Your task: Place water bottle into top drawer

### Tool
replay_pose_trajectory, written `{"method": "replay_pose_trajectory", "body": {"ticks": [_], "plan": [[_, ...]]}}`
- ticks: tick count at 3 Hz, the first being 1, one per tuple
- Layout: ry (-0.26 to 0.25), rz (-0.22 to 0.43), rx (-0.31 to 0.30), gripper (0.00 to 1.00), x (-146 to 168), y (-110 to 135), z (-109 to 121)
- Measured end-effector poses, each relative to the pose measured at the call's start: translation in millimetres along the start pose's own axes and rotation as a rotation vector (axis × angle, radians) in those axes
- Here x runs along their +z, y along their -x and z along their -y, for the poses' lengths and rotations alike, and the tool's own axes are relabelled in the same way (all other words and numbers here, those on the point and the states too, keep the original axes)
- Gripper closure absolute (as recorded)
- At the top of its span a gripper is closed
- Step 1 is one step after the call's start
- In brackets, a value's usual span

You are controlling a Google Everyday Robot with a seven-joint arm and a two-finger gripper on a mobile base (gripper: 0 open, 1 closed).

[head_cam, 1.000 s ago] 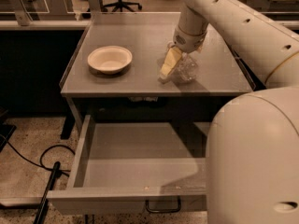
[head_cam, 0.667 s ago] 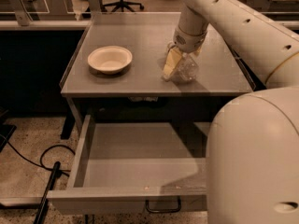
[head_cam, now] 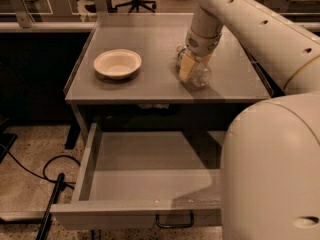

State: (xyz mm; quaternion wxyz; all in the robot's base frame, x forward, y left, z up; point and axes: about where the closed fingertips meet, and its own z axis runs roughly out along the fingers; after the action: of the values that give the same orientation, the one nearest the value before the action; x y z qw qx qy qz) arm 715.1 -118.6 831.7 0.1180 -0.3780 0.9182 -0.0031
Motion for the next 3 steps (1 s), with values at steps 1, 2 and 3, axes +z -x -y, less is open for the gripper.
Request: {"method": "replay_pose_trajectory", "body": {"ticks": [1,2,3], "plan": [[0.000,0.000,0.000,0.88,0,0,0],[-0.001,0.003,-0.006,1.00,-1,1,-1],[-0.019,0.025,-0.006,1.00,-25,-8,-7]]}}
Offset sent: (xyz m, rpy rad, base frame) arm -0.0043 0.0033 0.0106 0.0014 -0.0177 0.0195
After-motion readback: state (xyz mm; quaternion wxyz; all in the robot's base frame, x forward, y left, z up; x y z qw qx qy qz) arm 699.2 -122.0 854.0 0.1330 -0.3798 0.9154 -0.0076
